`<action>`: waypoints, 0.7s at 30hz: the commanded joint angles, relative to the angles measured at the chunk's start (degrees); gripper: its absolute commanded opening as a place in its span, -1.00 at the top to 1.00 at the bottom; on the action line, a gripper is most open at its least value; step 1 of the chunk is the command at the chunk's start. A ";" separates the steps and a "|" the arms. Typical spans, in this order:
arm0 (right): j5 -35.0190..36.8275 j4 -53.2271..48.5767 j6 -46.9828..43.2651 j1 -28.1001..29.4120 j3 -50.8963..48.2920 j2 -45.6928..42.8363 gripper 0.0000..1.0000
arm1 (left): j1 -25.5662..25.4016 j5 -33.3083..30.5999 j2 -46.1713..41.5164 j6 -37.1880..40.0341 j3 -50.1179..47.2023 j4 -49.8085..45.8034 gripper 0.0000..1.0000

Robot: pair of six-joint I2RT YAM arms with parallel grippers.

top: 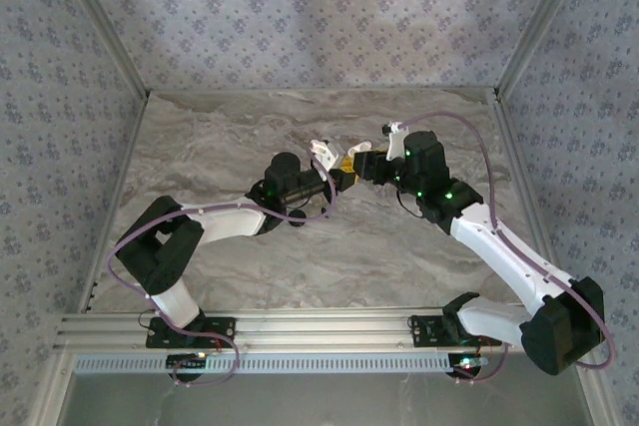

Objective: Insert the wireless bluetooth earbuds into the charging case

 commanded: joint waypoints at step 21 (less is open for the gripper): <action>-39.81 -12.14 -2.32 -16.73 11.62 2.90 -0.16 | -0.15 15.75 -8.85 10.33 1.47 -8.63 0.86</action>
